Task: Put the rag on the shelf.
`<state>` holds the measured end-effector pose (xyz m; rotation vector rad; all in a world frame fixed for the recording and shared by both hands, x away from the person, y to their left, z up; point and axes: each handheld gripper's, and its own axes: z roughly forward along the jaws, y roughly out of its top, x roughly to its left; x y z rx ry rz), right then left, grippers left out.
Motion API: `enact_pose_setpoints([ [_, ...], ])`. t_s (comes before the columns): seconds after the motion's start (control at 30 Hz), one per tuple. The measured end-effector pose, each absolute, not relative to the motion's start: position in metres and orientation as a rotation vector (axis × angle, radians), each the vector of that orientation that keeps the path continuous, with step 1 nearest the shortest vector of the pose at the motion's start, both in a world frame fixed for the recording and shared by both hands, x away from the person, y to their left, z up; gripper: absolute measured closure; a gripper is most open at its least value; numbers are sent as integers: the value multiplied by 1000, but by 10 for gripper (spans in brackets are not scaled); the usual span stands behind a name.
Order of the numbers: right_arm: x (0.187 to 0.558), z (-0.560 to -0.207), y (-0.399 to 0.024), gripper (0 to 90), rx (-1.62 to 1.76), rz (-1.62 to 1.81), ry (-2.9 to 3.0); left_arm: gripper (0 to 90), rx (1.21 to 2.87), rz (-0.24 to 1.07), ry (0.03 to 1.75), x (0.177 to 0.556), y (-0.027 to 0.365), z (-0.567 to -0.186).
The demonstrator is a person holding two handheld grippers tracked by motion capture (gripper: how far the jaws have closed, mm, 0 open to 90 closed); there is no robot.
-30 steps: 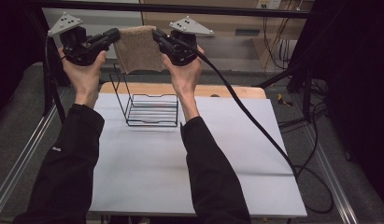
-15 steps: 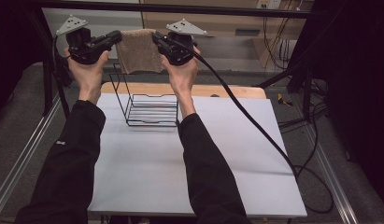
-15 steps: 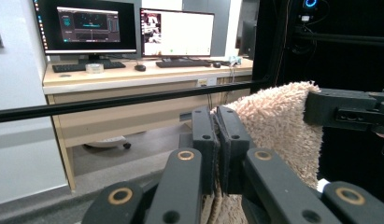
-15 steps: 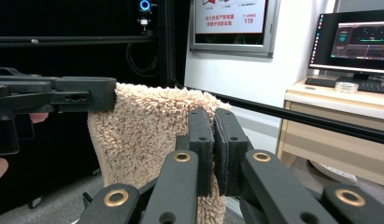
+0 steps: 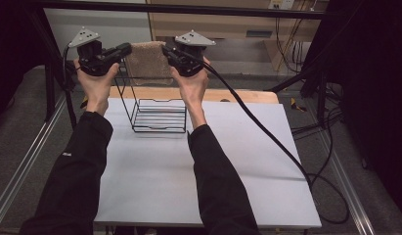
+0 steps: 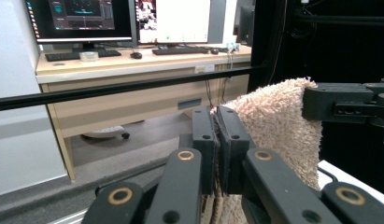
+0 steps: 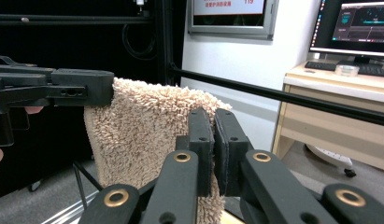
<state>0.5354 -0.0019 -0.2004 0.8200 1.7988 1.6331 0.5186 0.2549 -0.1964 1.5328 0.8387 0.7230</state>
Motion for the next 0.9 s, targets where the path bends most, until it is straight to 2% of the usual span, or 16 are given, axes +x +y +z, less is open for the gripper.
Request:
enact_pose_setpoints([
  [0.9,511,-229,-3,863,791,1648,1856,864,1591,684,784,489,266,-223],
])
